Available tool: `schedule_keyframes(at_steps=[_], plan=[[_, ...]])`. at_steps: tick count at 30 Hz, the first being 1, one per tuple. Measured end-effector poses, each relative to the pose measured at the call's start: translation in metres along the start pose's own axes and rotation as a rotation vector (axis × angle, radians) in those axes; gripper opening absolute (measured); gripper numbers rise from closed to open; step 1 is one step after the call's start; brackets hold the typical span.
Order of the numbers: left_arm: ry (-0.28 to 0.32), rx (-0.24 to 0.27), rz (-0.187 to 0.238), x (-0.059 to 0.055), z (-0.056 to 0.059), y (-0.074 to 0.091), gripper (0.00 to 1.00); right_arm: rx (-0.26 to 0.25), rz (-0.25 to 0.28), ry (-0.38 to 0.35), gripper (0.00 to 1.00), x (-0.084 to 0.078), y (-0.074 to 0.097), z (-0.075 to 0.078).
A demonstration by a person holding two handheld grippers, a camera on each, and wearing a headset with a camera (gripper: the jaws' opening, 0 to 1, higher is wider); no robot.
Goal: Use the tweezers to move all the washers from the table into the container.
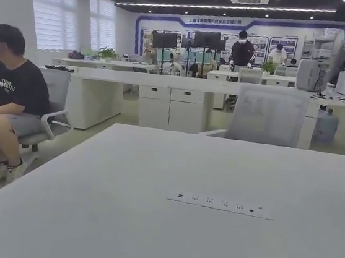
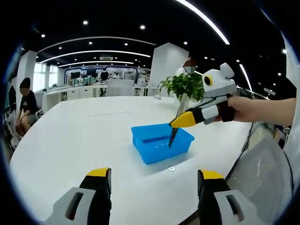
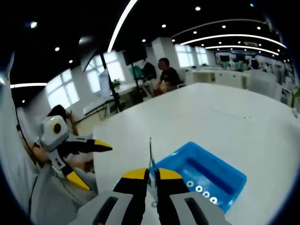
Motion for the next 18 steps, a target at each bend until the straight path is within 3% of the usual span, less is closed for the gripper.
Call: schedule_keyframes(at_steps=[8,18], plan=[[-0.003,-0.002,-0.003,0.0,0.0,0.0,0.76,0.011,-0.06,-0.038,0.04,-0.03,-0.014,-0.001],[-0.001,0.008,-0.003,-0.001,-0.001,0.001,0.76,0.007,-0.112,-0.002,0.04,-0.045,-0.026,0.001]])
Point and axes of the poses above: the centre of the closed fingertips' face, and the gripper's own axes: y roughly backward along the fingers, z roughly to its right, x roughly out of its top, the point moved 4 cm from there along y, roughly backward along the fingers, and after that the axes turned 4 degrees about -z, right-handed, at the moved point
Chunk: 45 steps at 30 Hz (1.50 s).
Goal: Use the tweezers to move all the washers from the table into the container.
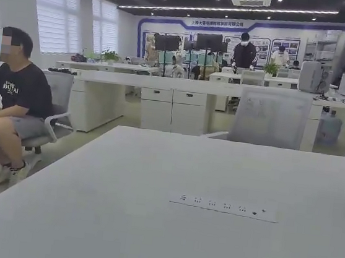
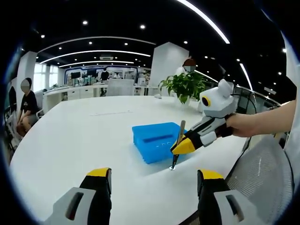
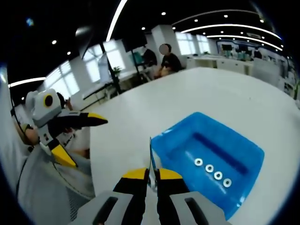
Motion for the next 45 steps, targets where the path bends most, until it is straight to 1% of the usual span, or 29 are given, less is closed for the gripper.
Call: schedule_keyframes(at_steps=[6,9,16,19,21,23,27,31,33,34,35,39,44,45], plan=[[0.0,0.001,-0.002,0.0,0.0,0.0,0.76,0.001,-0.007,0.012,0.04,-0.001,-0.001,0.001],[0.001,0.001,-0.003,-0.001,0.0,0.0,0.76,-0.003,-0.019,0.036,0.04,-0.001,-0.001,0.0],[0.0,0.0,-0.003,-0.001,0.0,0.0,0.76,-0.005,-0.038,0.132,0.04,-0.003,-0.001,-0.009],[-0.001,-0.001,-0.002,-0.001,0.0,0.0,0.76,-0.017,-0.047,0.185,0.04,-0.004,0.0,-0.012],[-0.001,-0.001,-0.002,0.0,0.0,0.0,0.76,-0.021,-0.04,0.177,0.04,-0.004,0.0,-0.01],[-0.001,-0.001,-0.002,-0.001,0.0,0.0,0.76,-0.021,-0.025,0.145,0.04,-0.004,0.002,-0.008],[0.0,0.001,-0.001,0.0,-0.001,0.0,0.76,-0.025,-0.017,0.122,0.04,-0.004,0.003,-0.005],[-0.001,0.0,-0.001,0.0,-0.001,0.0,0.75,-0.023,-0.022,0.125,0.04,-0.003,0.002,-0.005],[0.0,0.0,-0.001,-0.001,-0.001,0.0,0.75,-0.002,-0.027,0.113,0.04,-0.005,0.001,-0.008],[-0.001,0.0,-0.001,0.0,-0.001,0.0,0.75,0.001,-0.019,0.119,0.04,-0.004,0.0,-0.009],[-0.002,0.001,-0.002,0.0,-0.001,0.0,0.75,-0.002,-0.023,0.126,0.04,-0.005,-0.001,-0.01],[0.0,0.002,-0.001,0.0,-0.001,0.0,0.75,-0.008,-0.043,0.19,0.05,-0.005,-0.002,-0.015],[-0.003,0.001,-0.002,-0.001,0.0,0.0,0.75,-0.02,-0.062,0.292,0.04,-0.006,-0.004,-0.023],[-0.002,0.001,-0.002,-0.001,0.0,0.0,0.75,-0.018,-0.067,0.327,0.04,-0.007,-0.004,-0.025]])
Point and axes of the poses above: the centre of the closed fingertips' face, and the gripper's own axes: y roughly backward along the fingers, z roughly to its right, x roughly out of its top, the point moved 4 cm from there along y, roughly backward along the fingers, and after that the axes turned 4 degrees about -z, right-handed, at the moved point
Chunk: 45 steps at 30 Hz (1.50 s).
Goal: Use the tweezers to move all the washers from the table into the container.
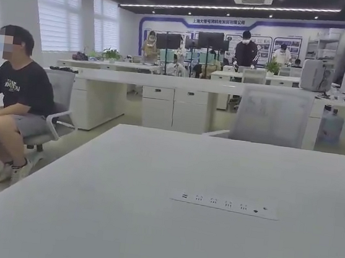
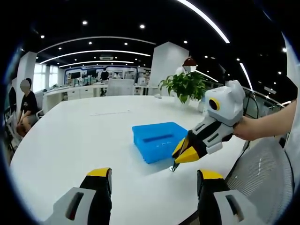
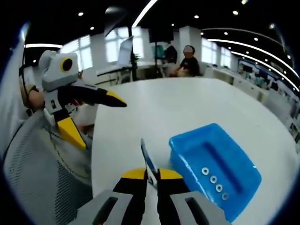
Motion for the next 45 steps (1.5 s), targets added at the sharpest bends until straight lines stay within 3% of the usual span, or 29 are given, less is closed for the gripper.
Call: schedule_keyframes(at_steps=[5,10,18,31,35,39,45], plan=[[-0.002,-0.001,-0.001,0.0,0.0,0.0,0.75,-0.012,-0.062,0.185,0.03,0.003,-0.002,-0.007],[-0.001,0.003,0.0,0.0,-0.001,0.0,0.75,0.007,-0.056,0.207,0.02,0.008,-0.004,-0.012],[-0.001,0.002,0.001,0.0,-0.001,0.0,0.75,0.02,0.005,0.194,0.03,0.03,0.007,-0.012],[-0.001,-0.001,0.001,0.0,0.0,0.0,0.75,0.013,0.158,0.01,0.03,0.067,0.032,0.014],[-0.001,0.0,0.002,0.0,0.0,0.0,0.75,0.003,0.181,-0.058,0.03,0.07,0.036,0.026],[-0.001,0.0,0.002,0.0,0.0,0.0,0.75,0.004,0.217,-0.183,0.03,0.071,0.038,0.041],[0.0,-0.001,0.003,0.001,0.0,0.0,0.75,-0.015,0.21,-0.267,0.03,0.064,0.034,0.065]])
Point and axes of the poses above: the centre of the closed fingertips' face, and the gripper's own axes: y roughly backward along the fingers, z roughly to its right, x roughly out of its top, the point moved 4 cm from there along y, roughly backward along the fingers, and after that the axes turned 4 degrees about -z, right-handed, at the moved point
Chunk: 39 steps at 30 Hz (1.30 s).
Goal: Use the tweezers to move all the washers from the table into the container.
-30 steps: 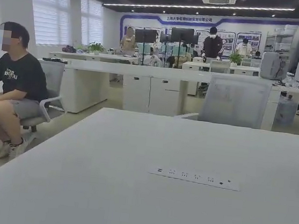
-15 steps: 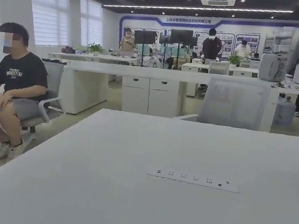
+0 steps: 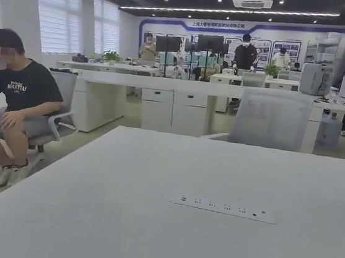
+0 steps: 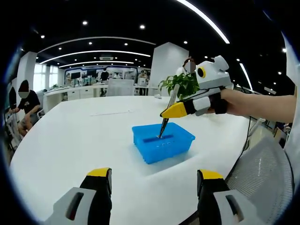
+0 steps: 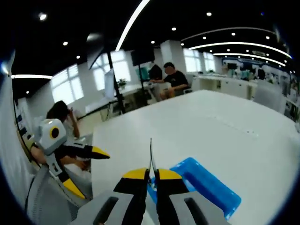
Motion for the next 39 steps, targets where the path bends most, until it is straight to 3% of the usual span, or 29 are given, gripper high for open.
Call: schedule_keyframes(at_steps=[9,17,25,33,39], plan=[[0.001,0.0,-0.001,0.0,0.0,0.0,0.75,-0.045,-0.034,-0.079,0.03,-0.008,-0.014,0.026],[0.027,-0.009,0.024,0.003,0.0,0.001,0.76,-0.05,-0.081,-0.082,0.03,-0.021,-0.031,0.033],[0.025,-0.035,-0.005,0.0,0.004,-0.002,0.76,-0.045,-0.115,-0.068,0.03,-0.037,-0.039,0.036],[0.103,-0.057,0.066,0.01,0.006,0.001,0.8,-0.043,-0.142,-0.024,0.03,-0.044,-0.041,0.038],[0.099,-0.062,0.079,0.013,0.008,0.001,0.8,-0.041,-0.158,0.011,0.03,-0.044,-0.041,0.039]])
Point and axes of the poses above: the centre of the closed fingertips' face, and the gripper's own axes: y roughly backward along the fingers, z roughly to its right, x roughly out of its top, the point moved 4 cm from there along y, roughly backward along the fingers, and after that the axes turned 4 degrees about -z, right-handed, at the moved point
